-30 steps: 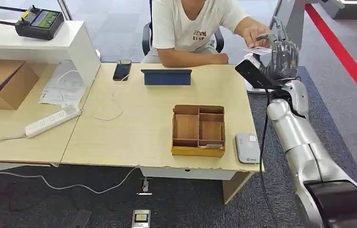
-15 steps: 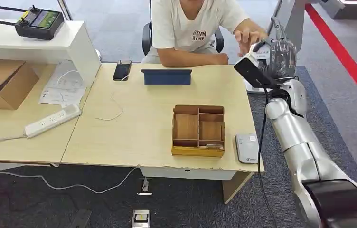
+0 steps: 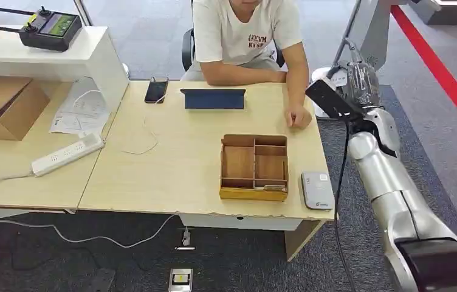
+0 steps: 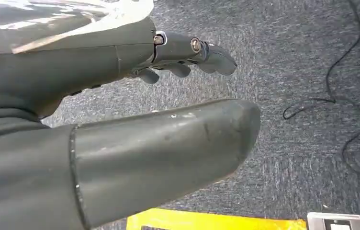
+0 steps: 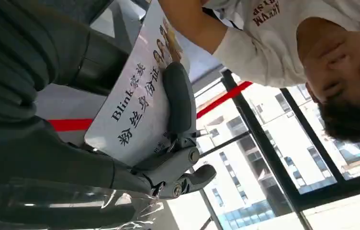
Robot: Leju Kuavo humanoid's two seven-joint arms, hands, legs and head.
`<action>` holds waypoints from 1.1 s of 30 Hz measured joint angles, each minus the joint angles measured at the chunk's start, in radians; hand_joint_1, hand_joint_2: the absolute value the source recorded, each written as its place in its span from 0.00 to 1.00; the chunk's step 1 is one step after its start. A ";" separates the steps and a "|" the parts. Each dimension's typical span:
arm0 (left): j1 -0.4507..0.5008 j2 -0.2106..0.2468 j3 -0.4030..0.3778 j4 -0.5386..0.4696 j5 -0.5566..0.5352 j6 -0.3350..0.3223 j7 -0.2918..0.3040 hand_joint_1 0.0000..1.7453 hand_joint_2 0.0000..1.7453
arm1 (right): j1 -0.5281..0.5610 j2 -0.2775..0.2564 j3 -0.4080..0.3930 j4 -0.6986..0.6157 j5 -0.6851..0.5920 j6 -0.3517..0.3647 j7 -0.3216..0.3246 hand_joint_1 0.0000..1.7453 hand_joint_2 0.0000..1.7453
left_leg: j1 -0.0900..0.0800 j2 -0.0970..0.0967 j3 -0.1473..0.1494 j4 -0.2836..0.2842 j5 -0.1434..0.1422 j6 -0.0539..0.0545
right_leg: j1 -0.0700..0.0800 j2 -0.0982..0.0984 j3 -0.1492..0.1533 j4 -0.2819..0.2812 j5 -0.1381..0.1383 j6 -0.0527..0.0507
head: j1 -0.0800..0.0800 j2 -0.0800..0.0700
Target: Pass the card to the sensor for recognition and then transmit it.
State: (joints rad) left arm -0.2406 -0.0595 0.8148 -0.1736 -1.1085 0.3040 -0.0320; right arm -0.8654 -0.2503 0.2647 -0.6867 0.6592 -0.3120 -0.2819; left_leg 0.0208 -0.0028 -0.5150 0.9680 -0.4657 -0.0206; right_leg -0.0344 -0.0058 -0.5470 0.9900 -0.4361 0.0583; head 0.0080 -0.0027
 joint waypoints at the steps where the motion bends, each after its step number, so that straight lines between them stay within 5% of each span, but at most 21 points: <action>1: 0.002 0.000 0.000 0.000 0.004 0.000 0.000 0.00 0.00 | 0.011 -0.009 0.000 -0.008 -0.004 0.009 0.006 1.00 1.00 | 0.000 0.000 0.000 0.000 0.000 0.000 | 0.000 0.000 0.000 0.000 0.000 0.000 | 0.000 0.000; 19: 0.023 0.006 0.002 0.000 0.033 0.002 -0.014 0.00 0.00 | 0.151 -0.158 0.026 -0.174 -0.012 0.216 0.115 1.00 1.00 | 0.000 0.000 0.000 0.000 0.000 0.000 | 0.000 0.000 0.000 0.000 0.000 0.000 | 0.000 0.000; 33: 0.025 0.007 0.003 0.000 0.039 0.002 -0.015 0.00 0.00 | 0.201 -0.174 0.042 -0.205 -0.013 0.237 0.129 1.00 1.00 | 0.000 0.000 0.000 0.000 0.000 0.000 | 0.000 0.000 0.000 0.000 0.000 0.000 | 0.000 0.000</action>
State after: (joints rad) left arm -0.2152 -0.0523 0.8175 -0.1736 -1.0700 0.3056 -0.0473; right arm -0.6649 -0.4246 0.3067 -0.8919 0.6466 -0.0748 -0.1526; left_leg 0.0208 -0.0027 -0.5155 0.9677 -0.4660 -0.0209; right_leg -0.0344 -0.0058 -0.5470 0.9899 -0.4361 0.0583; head 0.0076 -0.0027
